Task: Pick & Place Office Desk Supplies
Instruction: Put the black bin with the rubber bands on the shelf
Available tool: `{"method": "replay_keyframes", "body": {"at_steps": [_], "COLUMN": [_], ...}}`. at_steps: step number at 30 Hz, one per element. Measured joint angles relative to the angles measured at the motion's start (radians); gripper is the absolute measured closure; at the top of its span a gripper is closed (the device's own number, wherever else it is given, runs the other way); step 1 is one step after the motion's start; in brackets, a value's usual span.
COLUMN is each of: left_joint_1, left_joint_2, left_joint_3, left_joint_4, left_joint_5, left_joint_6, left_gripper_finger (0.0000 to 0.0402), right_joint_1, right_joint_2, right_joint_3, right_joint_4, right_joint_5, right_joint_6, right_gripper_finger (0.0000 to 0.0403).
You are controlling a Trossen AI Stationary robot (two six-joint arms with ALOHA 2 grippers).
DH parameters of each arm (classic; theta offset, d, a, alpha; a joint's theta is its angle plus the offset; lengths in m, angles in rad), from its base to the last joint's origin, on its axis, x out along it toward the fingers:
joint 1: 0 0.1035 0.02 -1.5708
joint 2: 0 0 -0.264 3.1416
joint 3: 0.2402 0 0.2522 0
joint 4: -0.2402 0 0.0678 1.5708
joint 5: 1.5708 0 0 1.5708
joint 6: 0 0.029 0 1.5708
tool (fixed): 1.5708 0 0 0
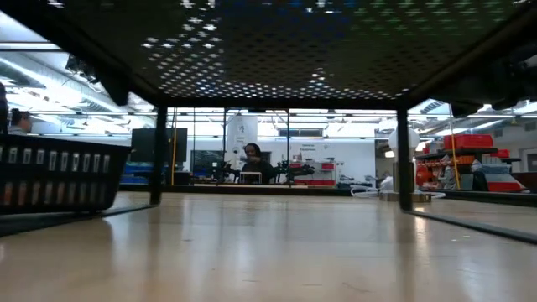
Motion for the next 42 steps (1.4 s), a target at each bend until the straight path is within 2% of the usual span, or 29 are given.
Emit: {"method": "replay_keyframes", "body": {"at_steps": [9,20,26,35,39,42], "left_joint_1": [0.076,0.140,0.149,0.110,0.048,-0.012], "left_joint_2": [0.058,0.107,0.093,-0.052,-0.100,-0.102], "left_joint_3": [0.000,0.000,0.000,0.001,0.001,0.001], "left_joint_4": [0.135,0.318,0.306,0.094,-0.028,-0.132], "left_joint_5": [0.056,0.074,0.030,-0.079,-0.117,-0.104], "left_joint_6": [0.106,0.240,0.248,0.093,-0.058,-0.216], "left_gripper_finger": [0.0401,0.0401,0.0401,0.0400,0.0399,0.0398], "right_joint_1": [0.000,0.000,0.000,0.000,0.000,0.000], "right_joint_2": [0.000,-0.001,-0.001,-0.001,-0.001,-0.001], "right_joint_3": [0.000,0.000,0.000,0.000,0.000,0.000], "right_joint_4": [-0.001,0.003,0.005,0.003,0.001,0.001], "right_joint_5": [-0.011,-0.035,-0.050,-0.052,-0.052,-0.052], "right_joint_6": [-0.016,-0.016,-0.015,-0.013,-0.013,-0.013], "right_gripper_finger": [0.0396,0.0396,0.0396,0.0396,0.0396,0.0396]}}
